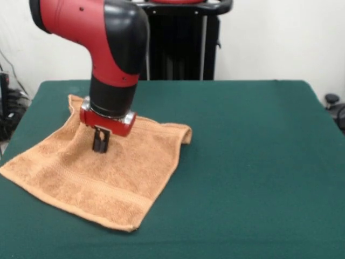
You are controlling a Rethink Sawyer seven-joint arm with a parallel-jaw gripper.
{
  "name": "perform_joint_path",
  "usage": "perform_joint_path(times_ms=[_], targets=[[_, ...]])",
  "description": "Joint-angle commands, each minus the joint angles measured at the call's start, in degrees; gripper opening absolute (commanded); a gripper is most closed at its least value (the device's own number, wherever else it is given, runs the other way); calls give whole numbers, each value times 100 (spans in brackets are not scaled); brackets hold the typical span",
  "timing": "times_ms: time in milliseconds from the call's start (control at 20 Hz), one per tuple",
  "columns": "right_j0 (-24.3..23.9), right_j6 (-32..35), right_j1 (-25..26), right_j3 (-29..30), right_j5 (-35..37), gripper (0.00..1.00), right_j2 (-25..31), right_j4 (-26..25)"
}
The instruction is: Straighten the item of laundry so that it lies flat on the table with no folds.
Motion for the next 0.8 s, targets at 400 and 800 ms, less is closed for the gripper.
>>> perform_joint_path(times_ms=[400, 800], targets=[[1020, 1235, 658, -1300, 568, 0, 918, 909], [1126, 1269, 639, -1090, 344, 0, 862, 1091]])
